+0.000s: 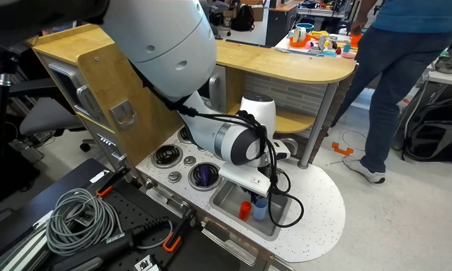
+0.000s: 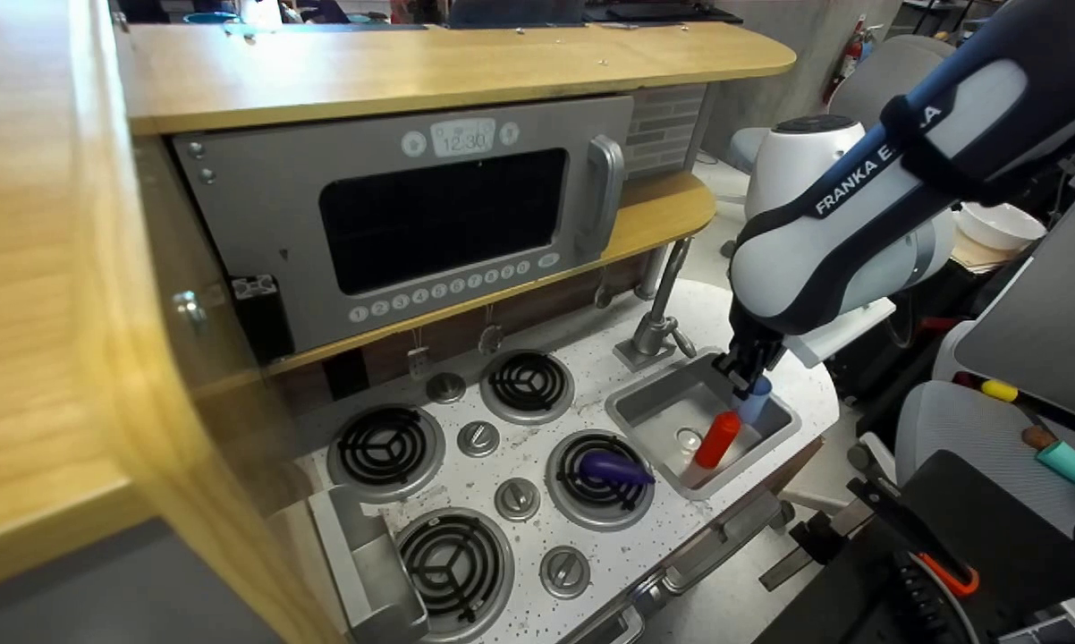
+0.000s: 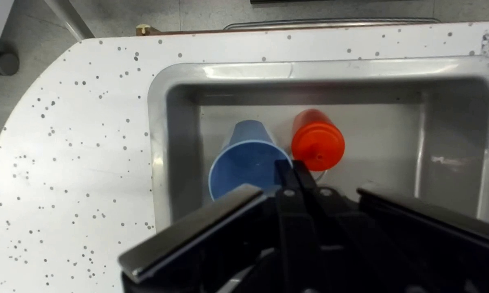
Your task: Put the blue cup in the sink
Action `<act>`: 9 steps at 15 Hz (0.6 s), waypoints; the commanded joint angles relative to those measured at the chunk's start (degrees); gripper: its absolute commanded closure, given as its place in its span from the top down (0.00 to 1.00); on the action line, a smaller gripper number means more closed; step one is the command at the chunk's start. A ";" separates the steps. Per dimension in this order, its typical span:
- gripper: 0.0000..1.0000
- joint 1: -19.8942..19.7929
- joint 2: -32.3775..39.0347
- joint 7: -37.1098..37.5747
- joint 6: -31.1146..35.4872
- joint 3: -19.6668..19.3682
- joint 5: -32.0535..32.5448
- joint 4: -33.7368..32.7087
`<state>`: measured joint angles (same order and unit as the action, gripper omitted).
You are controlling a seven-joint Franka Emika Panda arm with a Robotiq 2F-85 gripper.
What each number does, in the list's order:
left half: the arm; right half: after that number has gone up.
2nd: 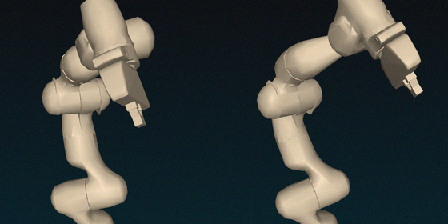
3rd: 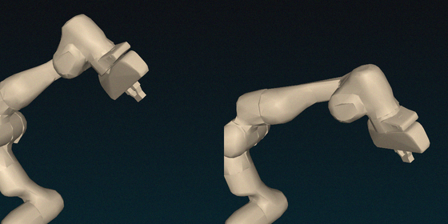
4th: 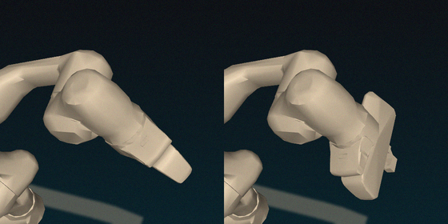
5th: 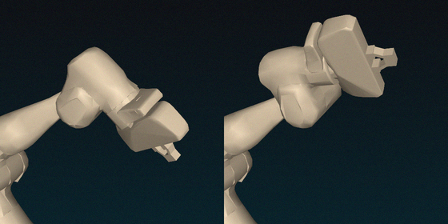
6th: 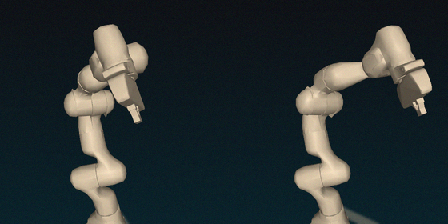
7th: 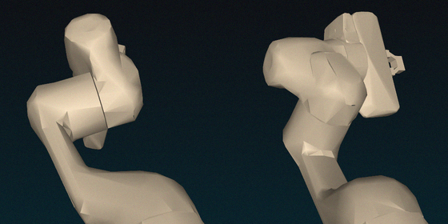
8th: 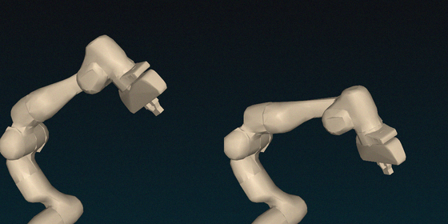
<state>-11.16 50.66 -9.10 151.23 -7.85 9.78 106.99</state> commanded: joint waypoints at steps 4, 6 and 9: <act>0.01 1.91 8.87 6.17 -0.87 -1.73 -1.11 -12.68; 0.01 2.24 11.01 7.25 -0.93 -2.07 -1.01 -15.40; 0.01 2.41 13.55 8.17 -0.87 -2.06 -1.10 -17.79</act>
<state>-9.95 60.51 -2.44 151.18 -8.86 9.64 93.57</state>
